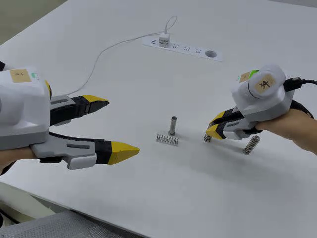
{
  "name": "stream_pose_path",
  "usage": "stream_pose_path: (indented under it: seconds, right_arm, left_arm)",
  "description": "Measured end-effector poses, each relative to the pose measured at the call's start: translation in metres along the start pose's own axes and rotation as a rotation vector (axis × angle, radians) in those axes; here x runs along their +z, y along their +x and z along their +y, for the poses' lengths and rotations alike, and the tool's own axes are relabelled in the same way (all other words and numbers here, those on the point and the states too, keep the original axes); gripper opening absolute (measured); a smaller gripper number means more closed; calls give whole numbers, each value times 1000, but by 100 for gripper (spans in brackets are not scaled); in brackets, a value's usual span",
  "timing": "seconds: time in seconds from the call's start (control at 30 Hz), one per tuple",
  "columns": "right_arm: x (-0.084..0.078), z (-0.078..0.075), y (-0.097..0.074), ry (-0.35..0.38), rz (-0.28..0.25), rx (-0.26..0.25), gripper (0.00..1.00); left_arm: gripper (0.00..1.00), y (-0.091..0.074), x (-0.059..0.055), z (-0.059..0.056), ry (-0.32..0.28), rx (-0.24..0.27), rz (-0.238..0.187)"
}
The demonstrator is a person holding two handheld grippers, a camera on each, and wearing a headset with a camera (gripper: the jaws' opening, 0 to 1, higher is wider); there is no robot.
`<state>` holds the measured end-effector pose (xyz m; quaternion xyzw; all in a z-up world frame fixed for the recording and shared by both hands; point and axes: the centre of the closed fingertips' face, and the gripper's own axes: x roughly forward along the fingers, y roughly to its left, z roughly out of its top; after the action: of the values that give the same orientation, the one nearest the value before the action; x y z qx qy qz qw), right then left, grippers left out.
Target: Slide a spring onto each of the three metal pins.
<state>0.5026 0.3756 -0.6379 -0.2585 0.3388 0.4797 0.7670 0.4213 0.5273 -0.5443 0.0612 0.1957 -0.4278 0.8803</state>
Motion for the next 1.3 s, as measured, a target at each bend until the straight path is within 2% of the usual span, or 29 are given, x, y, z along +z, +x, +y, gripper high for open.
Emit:
stream_pose_path:
  seconds: [0.13, 0.3, 0.33, 0.47, 0.57, 0.73, 0.9, 1.07, 1.3]
  right_arm:
    - [7, -1, -6, -2, -28, -12, 15]
    - [24, 3, -12, -9, -93, -17, 15]
    - [33, 10, -12, -29, -132, 10, 16]
    - [43, 30, -6, -51, -153, 65, 16]
    - [43, 43, 8, -87, -123, 86, 16]
    - [38, 51, 28, -103, -87, 101, 16]
    - [33, 48, 48, -91, -51, 104, 16]
    - [31, 50, 61, -95, -27, 110, 16]
    - [24, 52, 68, -102, 4, 121, 16]
  left_arm:
    - [76, 0, 0, -1, 2, -3, 1]
    - [76, -1, 0, -2, -1, -5, 1]
    - [76, -1, -1, -2, -2, -4, 1]
    - [76, -3, -2, -1, -5, -2, 3]
    - [76, -5, -2, 0, -9, 3, -1]
    - [76, -8, -4, 2, -13, 10, -1]
    - [76, -11, -6, 5, -20, 19, -1]
    - [76, -14, -9, 7, -25, 25, 4]
    - [76, -19, -16, 10, -38, 34, 12]
